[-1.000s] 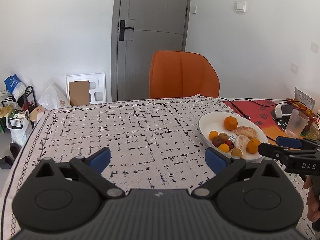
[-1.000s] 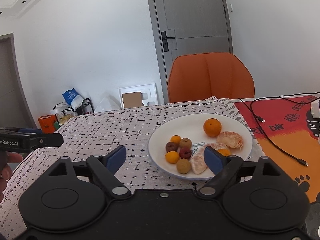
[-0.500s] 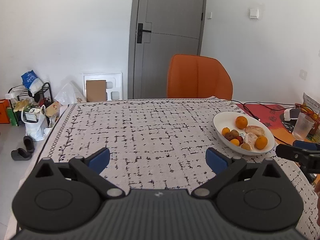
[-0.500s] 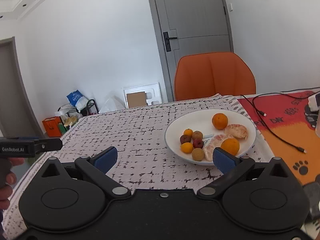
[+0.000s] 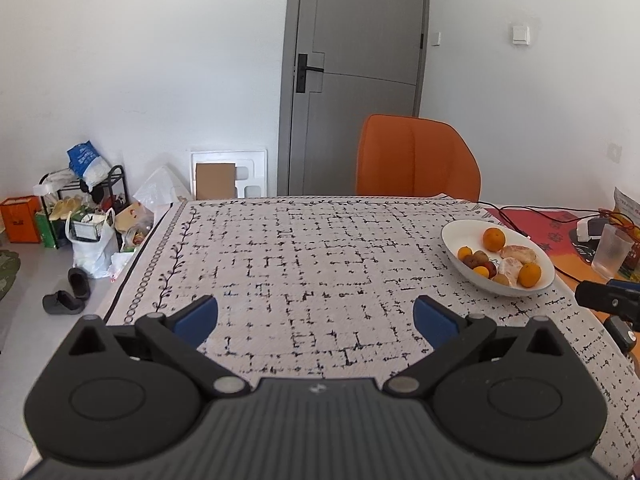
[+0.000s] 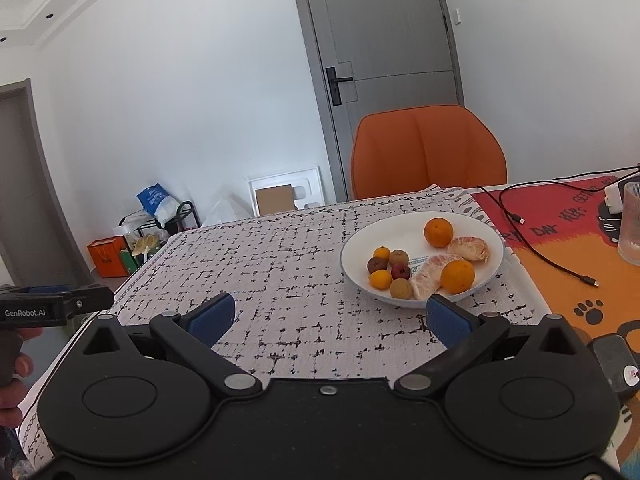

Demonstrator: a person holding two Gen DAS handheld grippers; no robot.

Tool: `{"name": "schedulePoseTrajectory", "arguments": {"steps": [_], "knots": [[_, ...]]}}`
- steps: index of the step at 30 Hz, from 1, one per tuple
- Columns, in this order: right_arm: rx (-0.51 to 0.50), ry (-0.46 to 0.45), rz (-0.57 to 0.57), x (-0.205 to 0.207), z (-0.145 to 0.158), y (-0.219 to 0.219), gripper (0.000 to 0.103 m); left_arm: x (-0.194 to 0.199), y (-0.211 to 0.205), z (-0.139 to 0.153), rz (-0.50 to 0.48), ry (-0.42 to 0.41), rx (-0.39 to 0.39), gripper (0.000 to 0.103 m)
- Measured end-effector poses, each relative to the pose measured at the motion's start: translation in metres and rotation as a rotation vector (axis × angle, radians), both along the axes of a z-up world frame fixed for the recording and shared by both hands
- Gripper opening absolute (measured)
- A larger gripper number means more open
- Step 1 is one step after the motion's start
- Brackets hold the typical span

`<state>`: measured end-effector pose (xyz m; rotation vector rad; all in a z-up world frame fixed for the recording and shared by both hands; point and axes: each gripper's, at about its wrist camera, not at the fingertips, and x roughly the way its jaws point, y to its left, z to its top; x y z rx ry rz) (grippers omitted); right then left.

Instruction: Organize fruits

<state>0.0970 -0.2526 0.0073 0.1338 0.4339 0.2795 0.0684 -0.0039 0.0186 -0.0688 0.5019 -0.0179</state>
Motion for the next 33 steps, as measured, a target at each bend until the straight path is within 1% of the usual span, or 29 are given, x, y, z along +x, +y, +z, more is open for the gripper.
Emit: {"name": "schedulePoseTrajectory", "arguments": {"steps": [4, 8, 11, 18, 25, 33], "knots": [[0.011, -0.002, -0.007, -0.007, -0.002, 0.002, 0.103, -0.011, 0.005, 0.000, 0.015, -0.003, -0.014, 0.103], [0.025, 0.015, -0.001, -0.011, -0.008, 0.005, 0.103, -0.018, 0.009, -0.004, 0.034, 0.001, -0.011, 0.103], [0.032, 0.032, 0.007, -0.013, -0.015, 0.005, 0.103, -0.021, 0.013, -0.009, 0.035, 0.011, -0.027, 0.103], [0.013, 0.063, 0.017, -0.017, -0.027, 0.008, 0.103, -0.024, 0.014, -0.021, 0.039, 0.039, -0.022, 0.103], [-0.006, 0.054, 0.027, -0.018, -0.027, 0.013, 0.103, -0.022, 0.011, -0.029, 0.031, 0.058, -0.019, 0.103], [-0.006, 0.055, 0.038, -0.019, -0.027, 0.016, 0.103, -0.022, 0.010, -0.030, 0.027, 0.062, -0.027, 0.103]]}}
